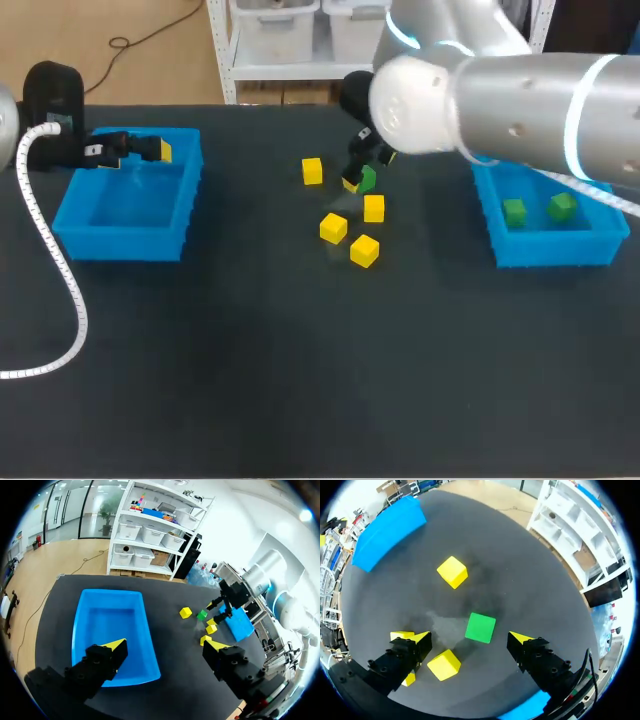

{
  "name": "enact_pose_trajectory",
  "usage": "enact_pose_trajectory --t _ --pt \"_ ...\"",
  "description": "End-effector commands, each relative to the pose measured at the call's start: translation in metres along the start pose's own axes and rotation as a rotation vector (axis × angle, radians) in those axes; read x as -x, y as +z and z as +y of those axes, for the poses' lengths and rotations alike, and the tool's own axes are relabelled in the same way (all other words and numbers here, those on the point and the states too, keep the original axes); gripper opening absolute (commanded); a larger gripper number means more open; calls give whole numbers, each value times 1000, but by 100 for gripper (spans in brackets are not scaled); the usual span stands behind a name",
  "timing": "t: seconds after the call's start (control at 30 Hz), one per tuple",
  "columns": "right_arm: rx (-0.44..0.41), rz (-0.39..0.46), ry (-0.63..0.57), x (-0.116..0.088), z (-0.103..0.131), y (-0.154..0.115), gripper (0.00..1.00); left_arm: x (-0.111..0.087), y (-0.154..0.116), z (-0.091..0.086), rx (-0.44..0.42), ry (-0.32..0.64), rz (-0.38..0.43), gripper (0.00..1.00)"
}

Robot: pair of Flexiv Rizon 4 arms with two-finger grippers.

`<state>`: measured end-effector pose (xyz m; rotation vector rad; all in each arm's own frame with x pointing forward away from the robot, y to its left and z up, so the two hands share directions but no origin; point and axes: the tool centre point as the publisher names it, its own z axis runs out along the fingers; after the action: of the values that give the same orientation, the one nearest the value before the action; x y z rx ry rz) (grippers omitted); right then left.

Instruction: Put the green cubes in the right bin and the yellow cubes in the left bin.

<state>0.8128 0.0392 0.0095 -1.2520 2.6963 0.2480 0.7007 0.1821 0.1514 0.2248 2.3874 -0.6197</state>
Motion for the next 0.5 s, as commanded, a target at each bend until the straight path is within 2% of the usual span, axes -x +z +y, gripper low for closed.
enact_pose_trajectory --t 0.03,0.3,0.33,0.37,0.4,0.43,0.47,0.5 --pt "9 103 10 5 -6 8 100 -1 0 2 -13 2 -7 100" --pt "-22 109 22 5 -5 18 100 -1 0 2 -13 2 -7 100" --pt "-27 108 21 5 -5 19 89 -1 0 2 -13 2 -7 100" --pt "-44 111 25 5 -5 19 47 -1 0 2 -13 2 -7 100" --pt "-46 110 26 4 -5 19 32 -1 0 2 -13 2 -7 100" --pt "-49 109 27 4 -5 20 9 -1 0 2 -13 2 -7 100" --pt "-59 106 31 3 -5 20 0 -1 0 2 -13 2 -7 100" --pt "-64 108 35 2 -5 20 0 -1 0 2 -13 2 -7 100"
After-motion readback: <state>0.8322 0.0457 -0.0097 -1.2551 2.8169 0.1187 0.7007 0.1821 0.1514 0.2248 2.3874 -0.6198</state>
